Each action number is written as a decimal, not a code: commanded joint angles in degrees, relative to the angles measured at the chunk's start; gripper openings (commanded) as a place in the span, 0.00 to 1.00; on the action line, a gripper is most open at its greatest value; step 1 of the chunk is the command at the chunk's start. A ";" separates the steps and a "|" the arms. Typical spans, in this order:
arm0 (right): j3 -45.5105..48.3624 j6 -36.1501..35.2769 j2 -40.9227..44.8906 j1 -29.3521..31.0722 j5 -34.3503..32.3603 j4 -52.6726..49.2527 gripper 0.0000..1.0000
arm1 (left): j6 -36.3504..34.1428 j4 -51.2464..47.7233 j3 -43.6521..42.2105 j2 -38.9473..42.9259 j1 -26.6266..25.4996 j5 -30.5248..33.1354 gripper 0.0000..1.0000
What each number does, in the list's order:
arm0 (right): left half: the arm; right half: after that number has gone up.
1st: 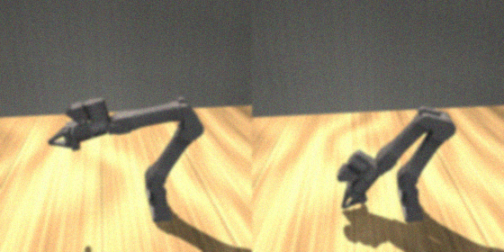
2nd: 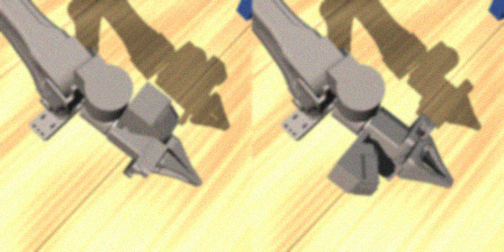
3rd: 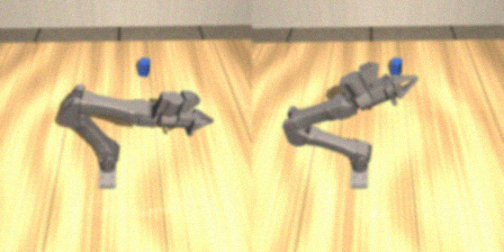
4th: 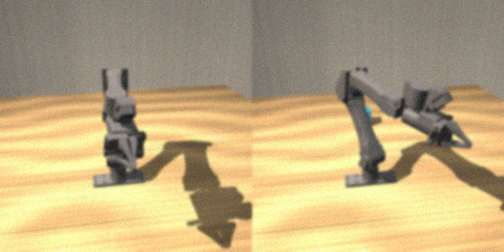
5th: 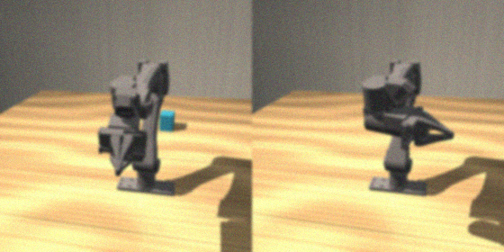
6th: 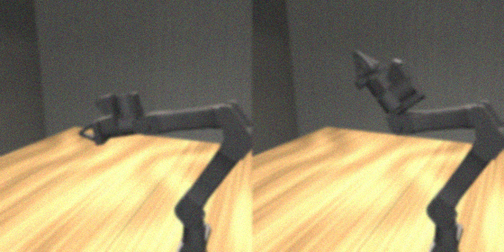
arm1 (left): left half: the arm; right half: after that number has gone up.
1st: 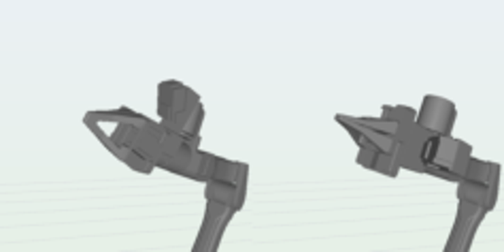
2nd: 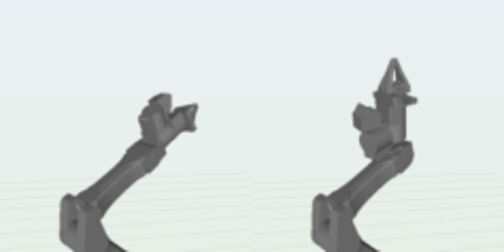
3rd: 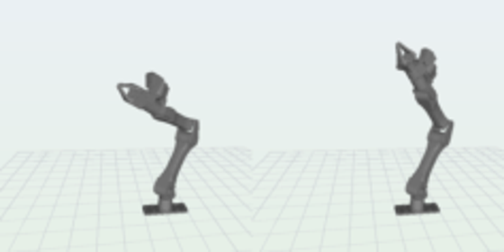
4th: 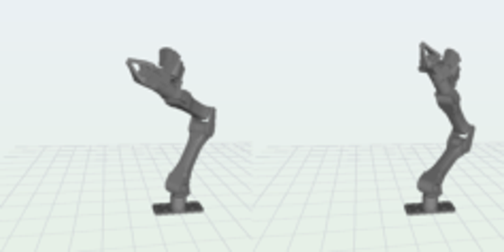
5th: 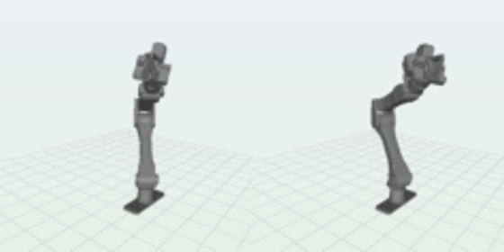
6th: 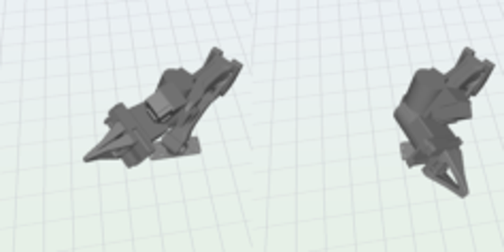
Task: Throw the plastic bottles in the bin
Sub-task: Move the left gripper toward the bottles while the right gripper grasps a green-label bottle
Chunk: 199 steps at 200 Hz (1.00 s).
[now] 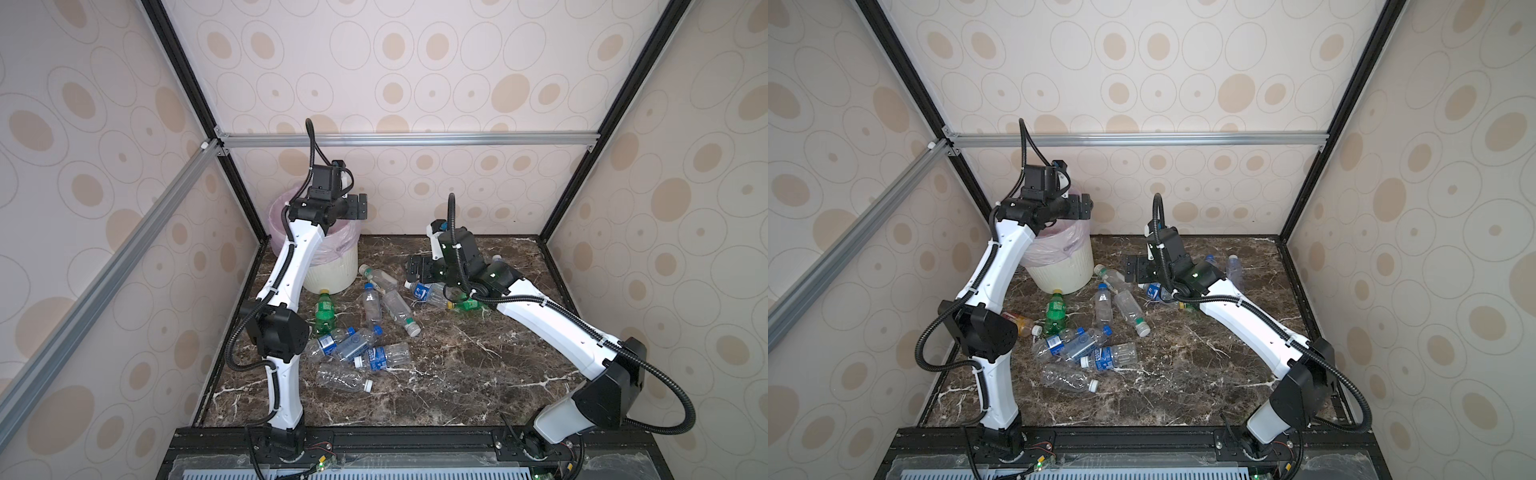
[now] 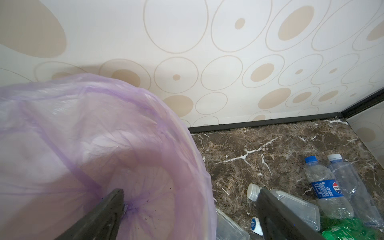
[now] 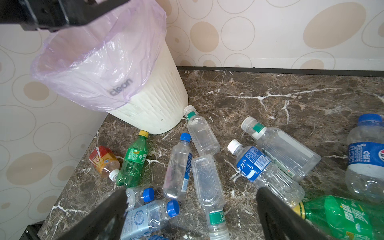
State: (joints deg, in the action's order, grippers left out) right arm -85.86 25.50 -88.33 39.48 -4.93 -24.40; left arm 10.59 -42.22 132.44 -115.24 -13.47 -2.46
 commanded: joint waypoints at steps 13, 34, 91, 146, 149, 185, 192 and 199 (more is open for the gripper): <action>3.53 -0.42 2.88 -0.30 -0.16 -1.04 1.00 | -3.15 0.43 0.15 5.16 -1.79 4.82 0.99; 6.82 -0.54 4.08 -0.29 -0.29 -0.58 1.00 | -3.61 0.53 -1.27 7.20 -3.55 6.10 0.99; 17.19 0.38 6.81 -0.26 -0.89 2.54 1.00 | -4.57 1.78 -10.10 15.11 -10.19 12.13 0.99; 25.46 1.83 7.00 -0.29 0.67 6.09 1.00 | -5.49 6.73 -22.16 21.85 -19.71 18.23 0.99; 25.70 1.88 6.91 -0.29 0.81 6.20 1.00 | -5.69 7.13 -22.86 22.22 -20.47 18.92 0.99; 29.00 2.42 5.05 -0.30 2.14 8.98 0.99 | -4.65 13.14 -33.20 26.61 -25.27 20.15 0.99; 29.41 2.82 4.64 -0.33 2.36 9.61 0.99 | -3.86 13.72 -35.04 27.02 -25.63 19.36 0.99; 29.90 3.04 4.22 -0.31 2.74 10.25 0.99 | -3.11 13.64 -36.14 27.17 -26.09 19.79 0.99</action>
State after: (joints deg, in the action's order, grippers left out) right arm -57.65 27.00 -82.70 39.44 -3.31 -17.32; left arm 6.44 -32.47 99.79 -90.19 -38.17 15.77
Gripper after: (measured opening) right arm 0.993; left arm 0.990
